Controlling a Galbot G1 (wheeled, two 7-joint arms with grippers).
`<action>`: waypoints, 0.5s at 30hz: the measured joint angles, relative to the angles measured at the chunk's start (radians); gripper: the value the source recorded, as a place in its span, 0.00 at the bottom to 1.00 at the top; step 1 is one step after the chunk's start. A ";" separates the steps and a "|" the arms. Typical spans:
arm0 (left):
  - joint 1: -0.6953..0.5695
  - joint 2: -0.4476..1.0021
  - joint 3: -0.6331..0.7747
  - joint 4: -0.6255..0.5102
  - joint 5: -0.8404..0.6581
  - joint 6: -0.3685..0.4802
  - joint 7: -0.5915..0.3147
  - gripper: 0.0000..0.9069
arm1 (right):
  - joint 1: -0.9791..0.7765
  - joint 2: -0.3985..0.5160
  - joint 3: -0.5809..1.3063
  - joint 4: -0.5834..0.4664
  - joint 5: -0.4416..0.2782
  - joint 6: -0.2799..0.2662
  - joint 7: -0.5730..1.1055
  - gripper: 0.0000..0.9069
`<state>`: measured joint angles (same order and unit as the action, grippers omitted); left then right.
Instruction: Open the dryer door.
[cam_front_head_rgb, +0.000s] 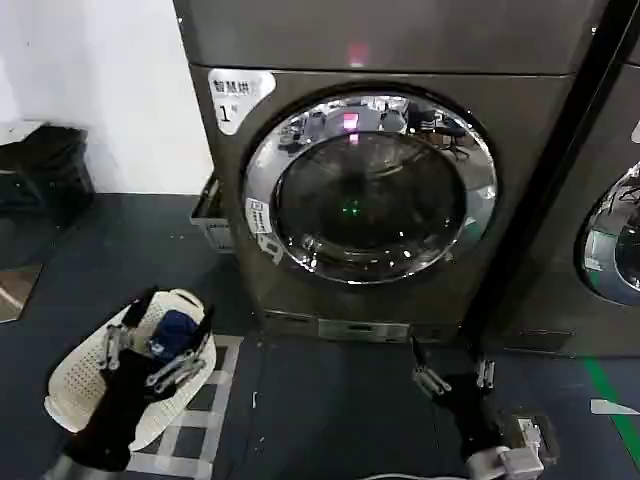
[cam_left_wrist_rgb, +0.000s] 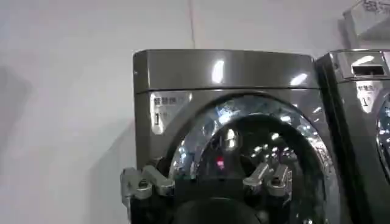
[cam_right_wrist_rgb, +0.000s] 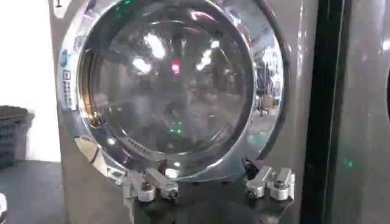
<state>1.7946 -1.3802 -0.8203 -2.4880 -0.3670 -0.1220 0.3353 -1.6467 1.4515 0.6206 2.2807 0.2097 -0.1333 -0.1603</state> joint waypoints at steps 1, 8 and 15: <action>-0.001 -0.001 0.001 0.000 -0.006 0.005 -0.001 1.00 | 0.019 -0.017 0.012 -0.007 0.022 -0.014 -0.016 1.00; -0.006 -0.003 0.001 0.014 -0.001 0.005 0.001 1.00 | 0.242 -0.211 0.059 -0.106 0.229 -0.110 -0.125 1.00; 0.001 -0.029 0.017 0.020 0.022 -0.008 0.010 1.00 | 0.444 -0.391 -0.041 -0.198 0.316 -0.136 -0.140 1.00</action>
<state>1.7957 -1.4091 -0.8032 -2.4682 -0.3450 -0.1296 0.3455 -1.2024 1.0604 0.5800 2.0823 0.5260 -0.2694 -0.3002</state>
